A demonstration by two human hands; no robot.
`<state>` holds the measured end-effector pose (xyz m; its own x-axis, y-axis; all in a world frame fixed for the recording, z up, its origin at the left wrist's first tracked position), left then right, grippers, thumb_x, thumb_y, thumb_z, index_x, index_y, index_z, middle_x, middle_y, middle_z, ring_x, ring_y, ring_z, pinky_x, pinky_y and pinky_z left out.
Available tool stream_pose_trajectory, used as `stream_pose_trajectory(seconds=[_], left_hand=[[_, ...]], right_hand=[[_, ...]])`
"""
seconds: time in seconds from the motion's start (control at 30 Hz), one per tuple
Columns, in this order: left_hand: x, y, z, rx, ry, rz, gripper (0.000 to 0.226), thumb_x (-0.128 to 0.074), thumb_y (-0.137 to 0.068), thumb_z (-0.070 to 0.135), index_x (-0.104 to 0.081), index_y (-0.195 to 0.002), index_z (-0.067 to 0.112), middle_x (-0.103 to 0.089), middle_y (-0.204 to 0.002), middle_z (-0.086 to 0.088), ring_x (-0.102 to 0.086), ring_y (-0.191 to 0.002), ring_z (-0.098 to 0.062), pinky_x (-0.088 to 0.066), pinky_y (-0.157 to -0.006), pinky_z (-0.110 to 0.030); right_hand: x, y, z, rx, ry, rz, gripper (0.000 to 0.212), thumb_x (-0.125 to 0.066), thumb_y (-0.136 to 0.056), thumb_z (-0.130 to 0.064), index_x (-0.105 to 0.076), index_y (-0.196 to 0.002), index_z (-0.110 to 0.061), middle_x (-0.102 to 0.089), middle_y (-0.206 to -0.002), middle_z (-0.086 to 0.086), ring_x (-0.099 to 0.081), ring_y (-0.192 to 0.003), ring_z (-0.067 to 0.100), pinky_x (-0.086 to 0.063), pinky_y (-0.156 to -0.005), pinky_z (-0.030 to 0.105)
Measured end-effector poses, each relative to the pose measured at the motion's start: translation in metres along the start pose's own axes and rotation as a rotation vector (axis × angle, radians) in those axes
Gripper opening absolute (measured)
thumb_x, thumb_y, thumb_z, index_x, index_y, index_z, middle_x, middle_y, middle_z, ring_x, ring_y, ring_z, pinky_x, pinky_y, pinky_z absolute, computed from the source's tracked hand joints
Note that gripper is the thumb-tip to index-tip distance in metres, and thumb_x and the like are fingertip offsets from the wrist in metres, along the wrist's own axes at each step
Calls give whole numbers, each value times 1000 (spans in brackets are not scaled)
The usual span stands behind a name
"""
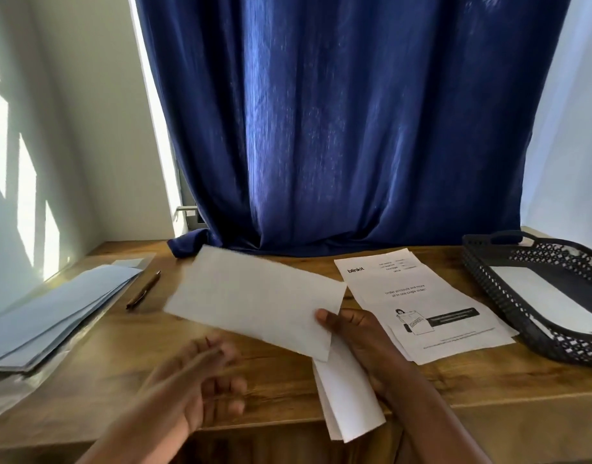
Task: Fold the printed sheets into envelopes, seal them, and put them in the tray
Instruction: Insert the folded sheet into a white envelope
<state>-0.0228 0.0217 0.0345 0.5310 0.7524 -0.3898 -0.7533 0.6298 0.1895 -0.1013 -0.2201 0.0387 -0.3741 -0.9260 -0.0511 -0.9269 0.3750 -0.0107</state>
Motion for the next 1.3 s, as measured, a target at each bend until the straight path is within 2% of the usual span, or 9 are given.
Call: stream_pose_trajectory(seconds=[0.13,0.23,0.33,0.43,0.5,0.67,0.8,0.97,1.3], left_hand=[[-31,38,-3,65,-843,-460,49,-87,-73,62,-73,-113,36,-76,-114,-5,-74,-95,-19,-56,-79,-28],[-53,36,22,-302,-1075,-420,60,-84,-73,68,-61,-127,54,-66,-127,17,-66,-109,-6,-57,-91,-28],[-82,22,45,-752,-1394,-314,94,-72,-69,85,-26,-148,62,-30,-152,38,-34,-140,10,-37,-111,-21],[-100,-17,42,-828,-1625,-313,123,-68,-62,91,2,-156,54,-2,-168,22,-3,-156,-6,-11,-126,-33],[-105,-42,34,-804,-1739,-334,130,-69,-60,91,8,-156,50,-6,-167,17,-5,-154,-11,-7,-129,-40],[-90,-74,22,-738,-1605,-334,129,-71,-55,93,7,-152,60,-26,-145,26,-28,-124,-1,-37,-111,-33],[-74,-76,15,-796,-1418,-298,126,-71,-57,94,0,-154,56,-21,-141,38,-24,-130,7,-35,-105,-29],[-70,-72,9,-864,-1438,-251,123,-67,-62,94,-8,-158,45,-28,-143,23,-30,-130,-4,-39,-108,-33],[-68,-63,7,-923,-1534,-227,124,-70,-63,86,-3,-159,46,-28,-147,18,-29,-126,-4,-25,-108,-23]], right_hand=[[-4,-2,0,-16,69,-29,50,-81,-65,-65,-83,-93,-23,-80,-99,4,-77,-84,20,-58,-67,21],[-12,-4,2,-39,129,-97,47,-81,-71,-61,-83,-95,-21,-80,-100,5,-77,-85,20,-57,-68,22],[-18,-3,1,-30,191,-117,47,-79,-66,-69,-83,-91,-29,-80,-93,0,-76,-79,15,-56,-64,18],[-18,-2,1,-22,234,-111,55,-78,-62,-76,-81,-87,-27,-80,-88,2,-75,-72,15,-57,-63,20],[-15,-3,1,-25,256,-88,60,-80,-63,-75,-81,-85,-19,-79,-87,6,-75,-72,18,-60,-67,27],[-4,-4,3,-51,238,-16,57,-74,-68,-76,-81,-83,-21,-79,-89,4,-74,-75,18,-59,-69,27],[3,-3,2,-63,189,22,42,-73,-74,-70,-81,-85,-31,-79,-92,1,-75,-78,17,-60,-70,27],[-1,-5,1,-61,261,33,28,-64,-70,-76,-75,-78,-52,-76,-82,-17,-73,-74,3,-53,-59,13],[6,-15,13,-6,380,87,16,-72,-86,-55,-79,-96,-44,-77,-98,-18,-73,-86,4,-57,-77,30]])
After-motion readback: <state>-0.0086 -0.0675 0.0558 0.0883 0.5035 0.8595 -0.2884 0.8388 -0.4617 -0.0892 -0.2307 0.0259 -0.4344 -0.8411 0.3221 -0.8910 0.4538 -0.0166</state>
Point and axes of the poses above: each hand's wrist, its own y-axis away from the middle knuckle, its own x-axis out of the back of the hand, z = x × y, the point moved 7 cm from there along -y, towards the middle knuckle
